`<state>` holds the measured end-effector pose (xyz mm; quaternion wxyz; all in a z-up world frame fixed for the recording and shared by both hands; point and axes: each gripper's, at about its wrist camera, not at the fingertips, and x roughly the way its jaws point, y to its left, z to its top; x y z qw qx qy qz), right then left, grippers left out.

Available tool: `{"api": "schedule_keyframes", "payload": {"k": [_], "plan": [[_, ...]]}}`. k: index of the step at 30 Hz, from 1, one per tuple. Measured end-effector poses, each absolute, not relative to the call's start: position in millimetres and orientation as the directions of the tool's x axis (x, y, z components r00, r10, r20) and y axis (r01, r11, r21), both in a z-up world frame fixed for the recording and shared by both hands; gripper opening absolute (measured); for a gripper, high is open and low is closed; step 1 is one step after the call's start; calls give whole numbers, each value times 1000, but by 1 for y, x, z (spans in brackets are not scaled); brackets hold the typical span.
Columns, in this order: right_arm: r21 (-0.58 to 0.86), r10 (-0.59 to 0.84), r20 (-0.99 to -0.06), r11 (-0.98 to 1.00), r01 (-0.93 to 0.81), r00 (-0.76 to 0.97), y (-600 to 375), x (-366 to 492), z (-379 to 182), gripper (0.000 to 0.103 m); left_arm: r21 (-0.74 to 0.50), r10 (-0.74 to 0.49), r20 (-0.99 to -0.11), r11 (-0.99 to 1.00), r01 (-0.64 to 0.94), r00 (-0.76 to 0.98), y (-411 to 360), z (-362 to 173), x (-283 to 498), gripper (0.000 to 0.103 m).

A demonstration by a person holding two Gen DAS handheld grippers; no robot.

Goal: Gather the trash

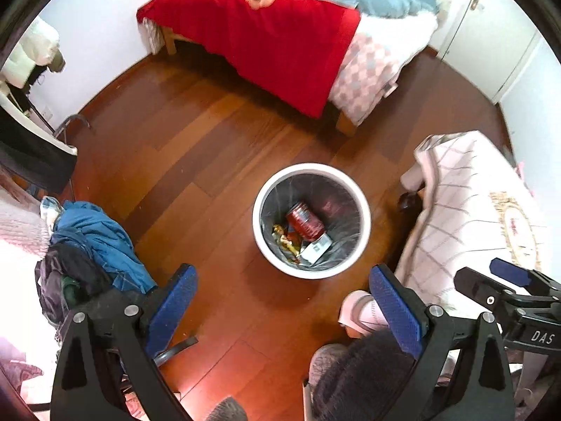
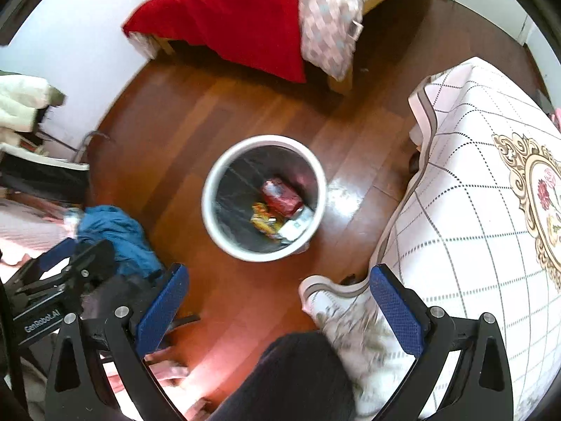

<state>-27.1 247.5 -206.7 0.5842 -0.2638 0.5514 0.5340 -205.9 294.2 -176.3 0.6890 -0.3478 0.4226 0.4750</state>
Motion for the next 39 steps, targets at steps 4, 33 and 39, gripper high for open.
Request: {"api": "schedule_keyframes", "payload": {"k": [4, 33, 39], "plan": [[346, 389, -891, 253, -903, -233, 221, -33, -160, 103, -118, 379, -893, 323, -939, 242, 273, -136, -215, 100], [466, 459, -797, 53, -883, -393, 154, -51, -1, 103, -270, 382, -827, 375, -887, 413, 210, -31, -237, 100], [467, 453, -799, 52, -883, -396, 155, -52, -3, 103, -268, 383, -827, 375, -888, 412, 210, -30, -239, 100]]}}
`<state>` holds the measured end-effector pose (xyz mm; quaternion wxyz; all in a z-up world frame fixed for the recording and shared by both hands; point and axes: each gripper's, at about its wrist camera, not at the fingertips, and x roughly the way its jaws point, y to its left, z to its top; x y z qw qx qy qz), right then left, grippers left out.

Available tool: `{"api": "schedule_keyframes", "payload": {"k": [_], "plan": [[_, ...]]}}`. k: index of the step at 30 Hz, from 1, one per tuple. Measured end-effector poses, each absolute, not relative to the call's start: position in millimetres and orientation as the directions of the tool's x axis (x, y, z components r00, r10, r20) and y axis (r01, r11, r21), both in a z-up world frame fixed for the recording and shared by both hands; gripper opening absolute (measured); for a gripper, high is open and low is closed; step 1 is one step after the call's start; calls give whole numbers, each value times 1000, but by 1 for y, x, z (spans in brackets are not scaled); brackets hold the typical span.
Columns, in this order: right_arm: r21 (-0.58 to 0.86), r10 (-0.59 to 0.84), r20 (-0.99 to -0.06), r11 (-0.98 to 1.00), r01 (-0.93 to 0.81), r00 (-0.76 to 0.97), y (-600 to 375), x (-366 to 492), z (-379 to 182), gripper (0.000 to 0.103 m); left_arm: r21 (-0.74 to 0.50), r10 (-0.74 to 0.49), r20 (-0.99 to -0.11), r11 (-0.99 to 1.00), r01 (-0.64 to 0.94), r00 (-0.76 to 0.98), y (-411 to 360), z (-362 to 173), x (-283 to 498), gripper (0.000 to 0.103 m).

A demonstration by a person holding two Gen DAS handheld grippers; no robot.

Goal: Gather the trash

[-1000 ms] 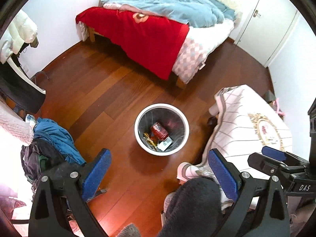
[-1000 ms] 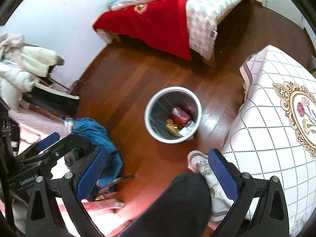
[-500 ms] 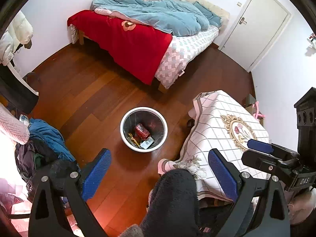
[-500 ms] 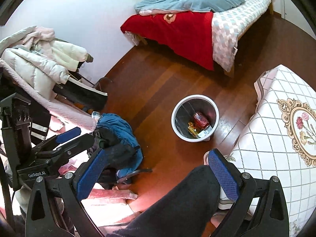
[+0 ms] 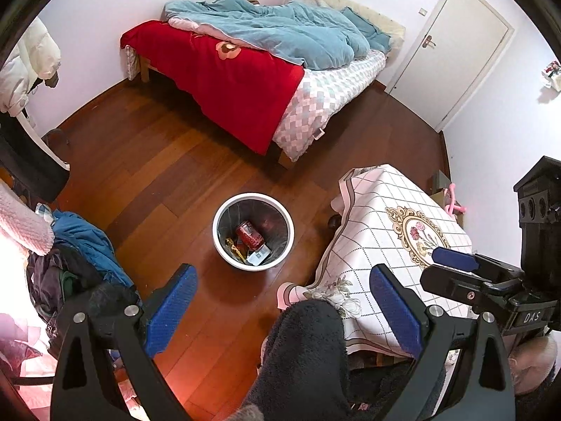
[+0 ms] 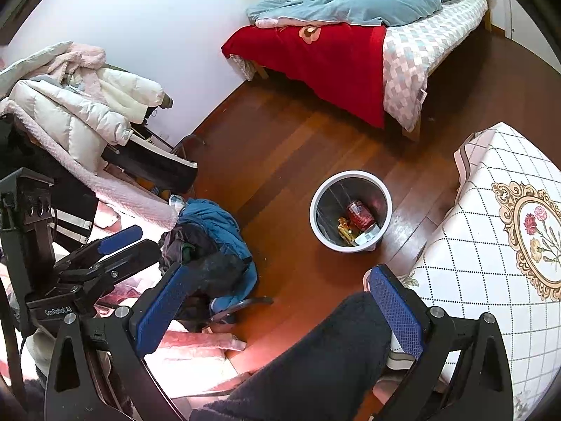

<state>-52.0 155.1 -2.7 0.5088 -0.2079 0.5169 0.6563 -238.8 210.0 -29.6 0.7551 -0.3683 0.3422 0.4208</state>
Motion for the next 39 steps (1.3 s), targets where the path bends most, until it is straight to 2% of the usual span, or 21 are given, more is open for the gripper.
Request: {"api": "schedule_keyframes", "payload": {"k": [39], "plan": [[474, 436, -804, 59, -879, -404, 159, -53, -1, 103, -288, 388, -809, 395, -873, 442, 205, -18, -236, 101]]}}
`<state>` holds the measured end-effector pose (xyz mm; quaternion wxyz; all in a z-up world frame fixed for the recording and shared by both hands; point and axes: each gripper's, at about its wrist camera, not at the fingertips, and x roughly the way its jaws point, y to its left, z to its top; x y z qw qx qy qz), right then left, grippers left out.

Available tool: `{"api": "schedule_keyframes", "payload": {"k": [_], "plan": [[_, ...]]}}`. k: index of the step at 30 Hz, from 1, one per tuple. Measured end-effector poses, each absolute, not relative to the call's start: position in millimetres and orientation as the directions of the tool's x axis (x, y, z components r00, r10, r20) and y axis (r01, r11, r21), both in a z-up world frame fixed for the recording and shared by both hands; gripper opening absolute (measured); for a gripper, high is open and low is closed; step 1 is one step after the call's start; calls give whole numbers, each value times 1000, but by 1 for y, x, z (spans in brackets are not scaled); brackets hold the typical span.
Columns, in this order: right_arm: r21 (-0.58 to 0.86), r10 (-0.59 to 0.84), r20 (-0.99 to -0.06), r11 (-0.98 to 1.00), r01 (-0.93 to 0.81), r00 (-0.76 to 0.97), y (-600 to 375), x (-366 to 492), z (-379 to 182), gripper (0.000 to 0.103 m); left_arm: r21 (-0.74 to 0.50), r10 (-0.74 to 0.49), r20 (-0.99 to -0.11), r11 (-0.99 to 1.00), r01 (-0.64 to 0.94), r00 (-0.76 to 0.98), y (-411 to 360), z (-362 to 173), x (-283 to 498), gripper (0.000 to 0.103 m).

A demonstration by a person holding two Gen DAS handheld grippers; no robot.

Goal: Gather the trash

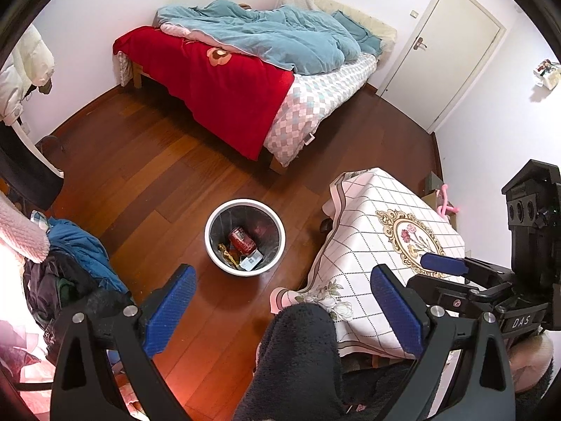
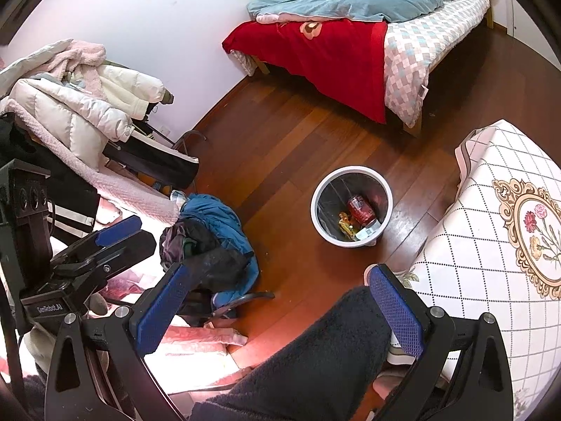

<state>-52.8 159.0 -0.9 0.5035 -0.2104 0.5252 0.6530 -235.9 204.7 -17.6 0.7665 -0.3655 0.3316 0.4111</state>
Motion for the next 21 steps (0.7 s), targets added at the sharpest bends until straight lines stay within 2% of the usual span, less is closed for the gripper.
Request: {"api": "schedule_keyframes", "payload": {"k": [21], "plan": [[482, 430, -799, 42, -875, -420, 158, -55, 4, 103, -294, 382, -809, 395, -870, 447, 203, -12, -231, 101]]}}
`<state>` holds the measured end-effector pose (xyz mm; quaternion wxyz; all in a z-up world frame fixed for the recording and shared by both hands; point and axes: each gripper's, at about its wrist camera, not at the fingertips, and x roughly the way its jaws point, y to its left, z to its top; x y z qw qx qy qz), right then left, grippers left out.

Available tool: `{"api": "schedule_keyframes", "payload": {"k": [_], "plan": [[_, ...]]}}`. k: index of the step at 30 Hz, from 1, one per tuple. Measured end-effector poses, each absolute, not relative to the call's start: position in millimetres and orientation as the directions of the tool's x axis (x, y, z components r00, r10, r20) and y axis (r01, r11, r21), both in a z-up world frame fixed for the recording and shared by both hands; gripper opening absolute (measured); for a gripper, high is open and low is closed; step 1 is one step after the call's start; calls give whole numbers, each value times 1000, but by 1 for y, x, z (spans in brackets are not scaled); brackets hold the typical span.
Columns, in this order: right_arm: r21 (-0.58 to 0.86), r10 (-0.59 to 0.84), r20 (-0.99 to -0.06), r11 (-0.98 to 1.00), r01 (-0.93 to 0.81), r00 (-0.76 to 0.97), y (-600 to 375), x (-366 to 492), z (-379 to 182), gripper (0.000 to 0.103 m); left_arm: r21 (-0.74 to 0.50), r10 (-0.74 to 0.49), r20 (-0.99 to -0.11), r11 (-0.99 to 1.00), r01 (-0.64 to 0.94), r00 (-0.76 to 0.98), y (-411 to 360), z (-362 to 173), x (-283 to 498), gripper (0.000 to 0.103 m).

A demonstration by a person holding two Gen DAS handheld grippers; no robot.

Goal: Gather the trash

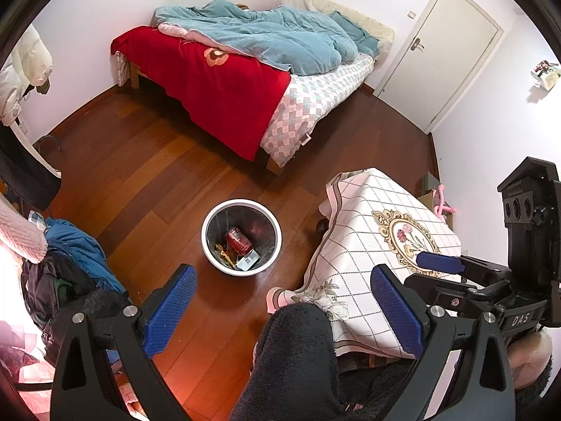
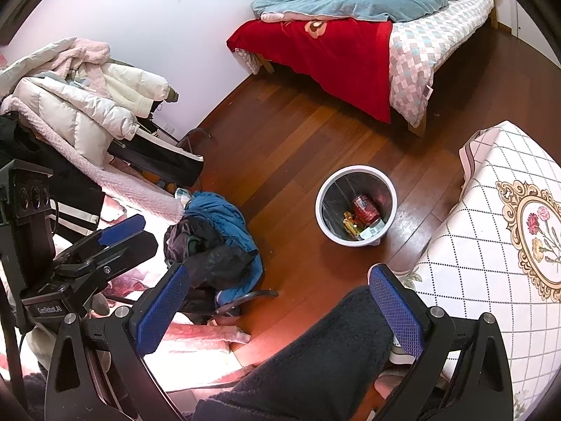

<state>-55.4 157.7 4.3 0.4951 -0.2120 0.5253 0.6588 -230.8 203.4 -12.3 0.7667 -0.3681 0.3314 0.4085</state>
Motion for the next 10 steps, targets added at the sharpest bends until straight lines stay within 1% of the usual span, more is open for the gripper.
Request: {"api": "schedule_keyframes", "payload": {"k": [10], "plan": [[492, 419, -800, 46, -870, -430, 155, -52, 1, 103, -300, 383, -806, 392, -870, 451, 201, -14, -230, 101]]}}
